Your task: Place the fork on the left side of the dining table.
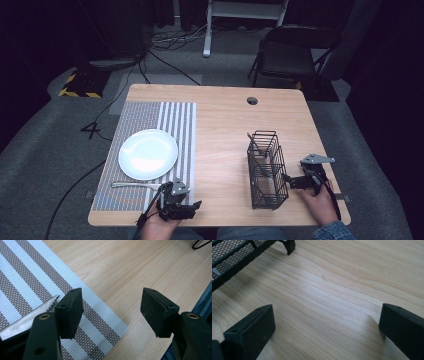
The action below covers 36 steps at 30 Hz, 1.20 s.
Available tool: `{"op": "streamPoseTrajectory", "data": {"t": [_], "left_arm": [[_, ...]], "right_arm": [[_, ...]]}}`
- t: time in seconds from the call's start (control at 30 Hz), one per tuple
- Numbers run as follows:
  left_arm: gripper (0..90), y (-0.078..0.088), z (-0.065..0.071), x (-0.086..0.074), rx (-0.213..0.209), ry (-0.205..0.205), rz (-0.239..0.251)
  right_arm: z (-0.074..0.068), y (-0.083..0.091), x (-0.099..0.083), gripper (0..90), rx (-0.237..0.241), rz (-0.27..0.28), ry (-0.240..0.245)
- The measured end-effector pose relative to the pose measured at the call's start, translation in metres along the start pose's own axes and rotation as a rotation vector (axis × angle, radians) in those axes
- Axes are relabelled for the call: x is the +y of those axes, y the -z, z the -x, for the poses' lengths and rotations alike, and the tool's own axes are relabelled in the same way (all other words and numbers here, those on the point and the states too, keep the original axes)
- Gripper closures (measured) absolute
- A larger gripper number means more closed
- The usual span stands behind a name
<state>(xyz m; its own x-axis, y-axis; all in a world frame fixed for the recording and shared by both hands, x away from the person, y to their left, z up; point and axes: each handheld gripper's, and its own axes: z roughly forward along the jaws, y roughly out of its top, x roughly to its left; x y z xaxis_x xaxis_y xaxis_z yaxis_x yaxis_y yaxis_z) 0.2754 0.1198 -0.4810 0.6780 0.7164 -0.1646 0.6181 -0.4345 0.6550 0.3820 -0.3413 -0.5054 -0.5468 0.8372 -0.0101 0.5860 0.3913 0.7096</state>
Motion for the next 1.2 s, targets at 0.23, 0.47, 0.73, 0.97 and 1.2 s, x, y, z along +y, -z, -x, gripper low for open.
{"op": "streamPoseTrajectory", "data": {"t": [0.23, 0.47, 0.73, 0.97, 1.2], "left_arm": [[34.2, 0.006, -0.002, 0.009, -0.042, 0.018, 0.007], [34.3, 0.016, -0.007, 0.029, -0.101, 0.018, 0.021], [34.4, 0.029, -0.013, 0.059, -0.169, -0.002, 0.048], [26.2, 0.034, -0.019, 0.082, -0.273, -0.014, 0.102], [23.7, 0.033, -0.021, 0.099, -0.244, -0.021, 0.151]], "right_arm": [[0.000, 0.000, 0.000, 0.5, -0.002, -0.001, -0.003], [0.000, 0.000, 0.000, 0.5, -0.002, -0.002, -0.001], [0.000, 0.000, 0.000, 0.5, -0.002, -0.001, -0.001], [0.000, 0.000, 0.000, 0.5, -0.002, -0.001, -0.002], [0.000, 0.000, 0.000, 0.5, -0.003, -0.001, -0.003]]}}
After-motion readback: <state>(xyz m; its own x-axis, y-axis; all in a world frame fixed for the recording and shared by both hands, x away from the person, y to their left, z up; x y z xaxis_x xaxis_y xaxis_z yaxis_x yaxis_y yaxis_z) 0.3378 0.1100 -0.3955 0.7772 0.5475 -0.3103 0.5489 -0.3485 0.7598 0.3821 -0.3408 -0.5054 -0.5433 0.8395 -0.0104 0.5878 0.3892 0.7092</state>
